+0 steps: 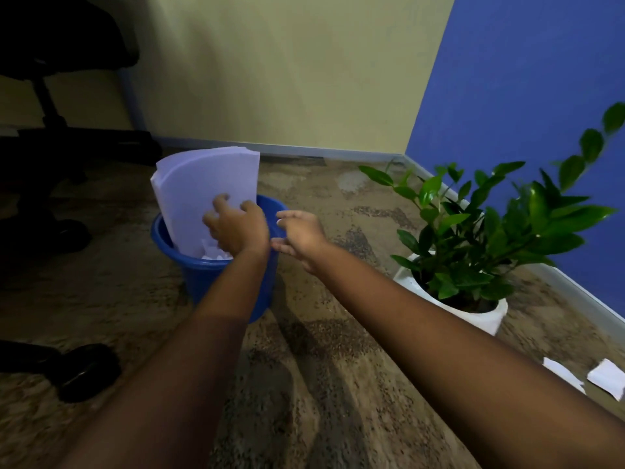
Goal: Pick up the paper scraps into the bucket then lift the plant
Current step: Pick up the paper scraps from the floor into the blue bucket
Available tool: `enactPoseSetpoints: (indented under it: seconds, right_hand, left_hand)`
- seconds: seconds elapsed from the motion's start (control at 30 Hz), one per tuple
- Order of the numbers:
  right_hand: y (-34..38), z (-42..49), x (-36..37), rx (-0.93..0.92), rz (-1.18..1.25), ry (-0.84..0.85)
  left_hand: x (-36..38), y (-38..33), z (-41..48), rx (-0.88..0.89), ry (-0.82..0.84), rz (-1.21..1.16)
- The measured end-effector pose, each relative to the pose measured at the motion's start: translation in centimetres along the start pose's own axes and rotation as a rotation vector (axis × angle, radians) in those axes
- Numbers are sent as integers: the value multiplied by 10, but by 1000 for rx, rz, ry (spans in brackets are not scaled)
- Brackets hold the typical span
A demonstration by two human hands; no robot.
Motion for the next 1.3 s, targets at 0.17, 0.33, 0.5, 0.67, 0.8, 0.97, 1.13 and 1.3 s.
enactPoseSetpoints:
  seconds: [0.17,0.33,0.5,0.67,0.8,0.97,1.13,1.3]
  right_hand:
    - [-19,-19,-57,-32,-92,-38]
    - [-55,-48,-130,-31,-191,-53]
    - [-101,-80,-216,39,-482,22]
    - [-141,-103,-307,142,-675,20]
    - [-171,-111,-358,220,-741,-43]
    - [-209,-110,-402,221,-824,-170]
    - [-252,-105,-407,209,-882,-83]
    - [-269,-104,-420,186,-887,-96]
  left_hand:
    - [58,-15,-69,429,262,272]
    - [104,0,-135,488,547,479]
    - [147,21,-217,733,948,688]
    - [189,53,-295,914,1226,822]
    - [211,103,-319,922,1278,1094]
    - [215,150,-312,863,1199,1397]
    - [214,149,-306,892,920,1349]
    - [221,165,-309,1044,787,1321]
Point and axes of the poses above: each hand's wrist, its own z-axis towards the middle knuckle, its own x-axis out of the palm, y = z × x, the point moved 8 cm from there along z, towards the middle knuckle, and after that the axes turned 5 degrees about -z, right-handed, at the moved point
